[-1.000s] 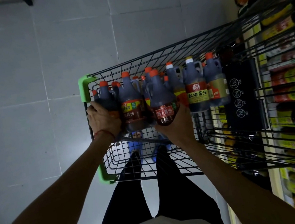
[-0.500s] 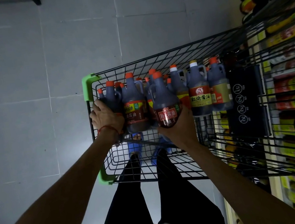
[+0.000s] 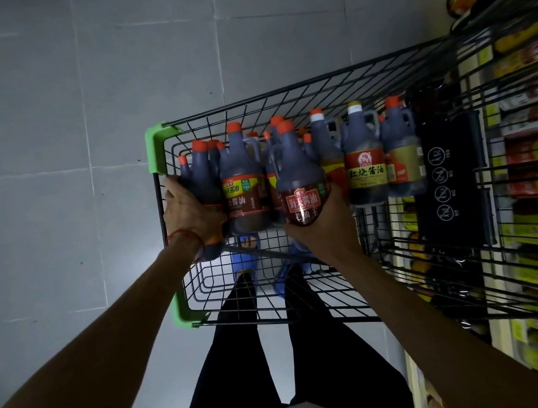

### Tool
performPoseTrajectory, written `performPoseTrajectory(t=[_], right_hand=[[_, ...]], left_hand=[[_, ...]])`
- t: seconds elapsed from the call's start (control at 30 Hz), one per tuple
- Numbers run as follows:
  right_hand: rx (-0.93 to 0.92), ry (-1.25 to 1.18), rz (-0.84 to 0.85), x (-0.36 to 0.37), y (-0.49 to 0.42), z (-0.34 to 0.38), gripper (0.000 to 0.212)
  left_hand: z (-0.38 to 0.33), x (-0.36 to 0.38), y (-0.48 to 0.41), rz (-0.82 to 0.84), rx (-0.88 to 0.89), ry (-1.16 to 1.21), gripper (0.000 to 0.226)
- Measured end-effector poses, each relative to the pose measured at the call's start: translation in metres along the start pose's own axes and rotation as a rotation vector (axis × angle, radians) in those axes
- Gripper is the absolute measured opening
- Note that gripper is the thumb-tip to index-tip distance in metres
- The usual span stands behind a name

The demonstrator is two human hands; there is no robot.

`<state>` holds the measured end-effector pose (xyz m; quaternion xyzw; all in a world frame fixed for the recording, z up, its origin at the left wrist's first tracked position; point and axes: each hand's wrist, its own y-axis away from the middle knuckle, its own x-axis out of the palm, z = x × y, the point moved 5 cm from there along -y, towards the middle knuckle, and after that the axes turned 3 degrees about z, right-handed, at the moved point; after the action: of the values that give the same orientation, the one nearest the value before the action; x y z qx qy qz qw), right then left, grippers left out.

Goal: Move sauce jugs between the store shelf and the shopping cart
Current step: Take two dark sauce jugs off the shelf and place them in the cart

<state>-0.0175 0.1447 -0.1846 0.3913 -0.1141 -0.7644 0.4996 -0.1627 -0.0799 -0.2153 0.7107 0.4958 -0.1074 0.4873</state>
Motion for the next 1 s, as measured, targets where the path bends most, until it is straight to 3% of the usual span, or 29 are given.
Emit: performPoseTrajectory(t=[0.17,0.33,0.5,0.67,0.83,0.93,1.0], right_hand=[[0.009,0.012,-0.001,0.002,0.002,0.003,0.109],[0.052,-0.039,-0.021,0.002,0.004,0.007,0.114],[0.134,-0.147,-0.073,0.002,0.012,0.009,0.095],[0.128,-0.235,-0.169,-0.005,0.043,0.009,0.089],[0.137,-0.382,-0.211,-0.018,0.081,0.007,0.086],[0.111,-0.426,-0.261,-0.031,0.109,0.003,0.089],[0.09,-0.461,-0.301,-0.041,0.13,-0.003,0.086]], left_hand=[[0.002,-0.003,0.0,0.036,0.03,-0.014,0.109],[0.004,-0.009,0.011,0.035,0.1,-0.059,0.096],[-0.001,-0.019,0.02,0.104,0.142,-0.091,0.093],[-0.02,-0.033,0.034,0.23,0.261,-0.084,0.092],[-0.055,-0.038,0.06,0.361,0.366,-0.066,0.119],[-0.074,-0.032,0.081,0.41,0.481,-0.126,0.115],[-0.087,-0.025,0.099,0.42,0.538,-0.147,0.096]])
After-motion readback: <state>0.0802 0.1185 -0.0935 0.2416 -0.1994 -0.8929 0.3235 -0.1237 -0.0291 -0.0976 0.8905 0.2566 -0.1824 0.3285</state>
